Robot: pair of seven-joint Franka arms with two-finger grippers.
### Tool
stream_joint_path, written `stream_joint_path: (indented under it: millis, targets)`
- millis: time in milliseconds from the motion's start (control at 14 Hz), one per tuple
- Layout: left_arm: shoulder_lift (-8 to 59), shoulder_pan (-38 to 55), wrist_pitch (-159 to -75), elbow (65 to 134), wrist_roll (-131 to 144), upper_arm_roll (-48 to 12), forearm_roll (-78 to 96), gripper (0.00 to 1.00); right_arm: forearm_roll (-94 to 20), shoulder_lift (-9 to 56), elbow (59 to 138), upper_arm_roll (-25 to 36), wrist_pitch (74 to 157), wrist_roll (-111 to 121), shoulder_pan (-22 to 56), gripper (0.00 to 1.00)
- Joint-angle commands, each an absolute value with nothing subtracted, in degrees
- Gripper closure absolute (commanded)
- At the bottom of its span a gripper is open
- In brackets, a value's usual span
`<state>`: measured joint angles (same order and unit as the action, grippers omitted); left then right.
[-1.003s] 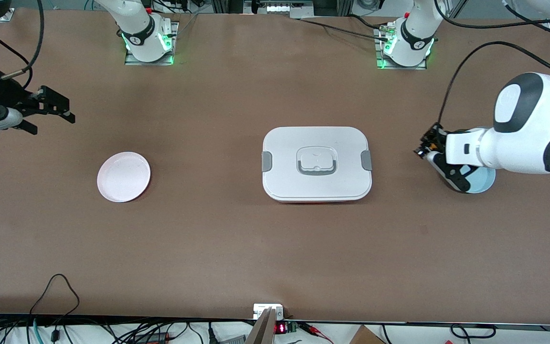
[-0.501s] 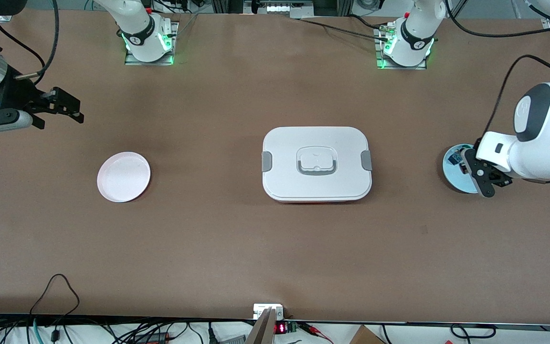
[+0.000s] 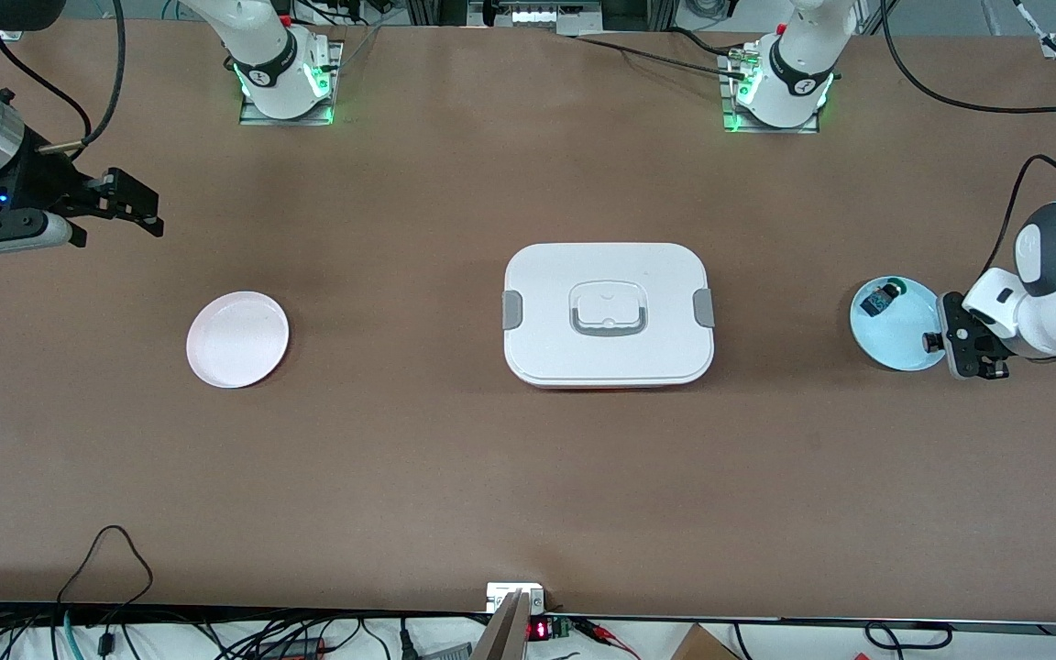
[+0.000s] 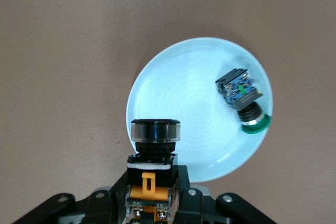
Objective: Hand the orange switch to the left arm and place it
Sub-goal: 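Lower the orange switch onto the light-blue plate with the left gripper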
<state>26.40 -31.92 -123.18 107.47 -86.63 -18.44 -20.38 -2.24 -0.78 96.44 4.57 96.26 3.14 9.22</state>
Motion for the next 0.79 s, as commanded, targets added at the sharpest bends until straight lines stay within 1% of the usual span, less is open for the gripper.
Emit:
stream_joint_path:
  millis: [0, 143, 430, 573, 645, 716]
  targets:
    - [27.4, -32.8, -126.3, 110.0, -89.4, -19.3, -21.5, 0.92, -1.2, -0.2, 94.3, 4.8, 94.9, 2.3, 9.4, 0.00]
    - [29.4, -34.1, -128.6, 110.4, -89.8, -19.3, -21.6, 0.92, -1.2, 0.5, 93.8, 4.8, 95.1, 2.3, 9.4, 0.00]
    - [29.5, -35.8, -133.0, 114.4, -90.5, -19.8, -21.6, 0.91, 0.1, 1.1, 93.3, 4.7, 94.8, 2.4, 9.7, 0.00]
    - [29.5, -35.9, -135.7, 115.6, -90.5, -19.8, -21.5, 0.87, 0.4, 1.8, 93.3, 4.8, 94.9, 2.4, 9.6, 0.00]
    - [29.5, -36.3, -135.7, 115.6, -90.5, -19.8, -21.5, 0.83, 0.4, 1.8, 93.3, 4.8, 95.0, 2.3, 9.6, 0.00]
    - [29.5, -36.8, -135.7, 115.6, -90.5, -19.8, -21.5, 0.76, 0.3, 1.8, 93.3, 4.8, 95.1, 2.2, 9.8, 0.00]
